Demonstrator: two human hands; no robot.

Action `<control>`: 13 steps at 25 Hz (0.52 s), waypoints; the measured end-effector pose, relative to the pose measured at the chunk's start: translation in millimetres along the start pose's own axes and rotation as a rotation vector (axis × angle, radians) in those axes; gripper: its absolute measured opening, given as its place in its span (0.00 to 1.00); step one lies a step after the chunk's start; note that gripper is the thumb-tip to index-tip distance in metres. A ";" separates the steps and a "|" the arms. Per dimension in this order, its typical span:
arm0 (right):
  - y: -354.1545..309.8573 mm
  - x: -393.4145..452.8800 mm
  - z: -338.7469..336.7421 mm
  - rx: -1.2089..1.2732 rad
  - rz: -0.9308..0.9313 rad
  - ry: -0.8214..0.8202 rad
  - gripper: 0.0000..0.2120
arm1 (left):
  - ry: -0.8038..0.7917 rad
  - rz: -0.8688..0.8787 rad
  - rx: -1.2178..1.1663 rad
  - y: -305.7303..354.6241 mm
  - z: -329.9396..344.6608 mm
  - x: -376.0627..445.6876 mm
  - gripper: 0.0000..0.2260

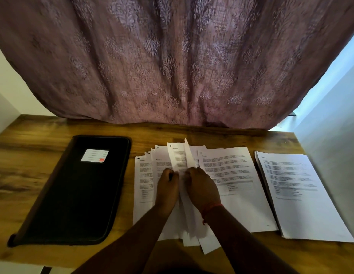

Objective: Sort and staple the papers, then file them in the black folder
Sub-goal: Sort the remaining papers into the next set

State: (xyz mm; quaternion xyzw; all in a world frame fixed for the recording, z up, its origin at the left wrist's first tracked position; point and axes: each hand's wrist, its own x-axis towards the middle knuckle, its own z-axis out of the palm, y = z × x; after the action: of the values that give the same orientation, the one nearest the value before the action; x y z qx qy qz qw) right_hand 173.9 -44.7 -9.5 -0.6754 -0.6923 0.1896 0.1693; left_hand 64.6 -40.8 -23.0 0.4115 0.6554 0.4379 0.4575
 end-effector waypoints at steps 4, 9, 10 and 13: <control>0.7 5.1 -0.8 0.281 0.122 -0.062 0.15 | -0.143 -0.171 -0.357 3.3 -3.3 -1.9 0.09; 7.8 1.1 -8.2 0.514 0.336 0.070 0.14 | -0.254 -0.030 0.015 -12.5 -8.0 4.7 0.10; 10.8 0.9 -10.8 0.542 0.384 0.115 0.15 | -0.220 -0.014 0.120 -15.6 -7.4 6.5 0.09; 22.7 1.5 -14.0 0.605 0.466 0.168 0.12 | -0.137 0.025 0.365 -16.6 -4.1 7.3 0.08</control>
State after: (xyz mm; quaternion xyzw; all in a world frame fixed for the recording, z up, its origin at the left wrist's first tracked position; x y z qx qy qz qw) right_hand 200.5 -42.3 -8.5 -0.7473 -0.4166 0.3626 0.3694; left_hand 56.5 -39.4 -39.8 0.5245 0.6862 0.2884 0.4133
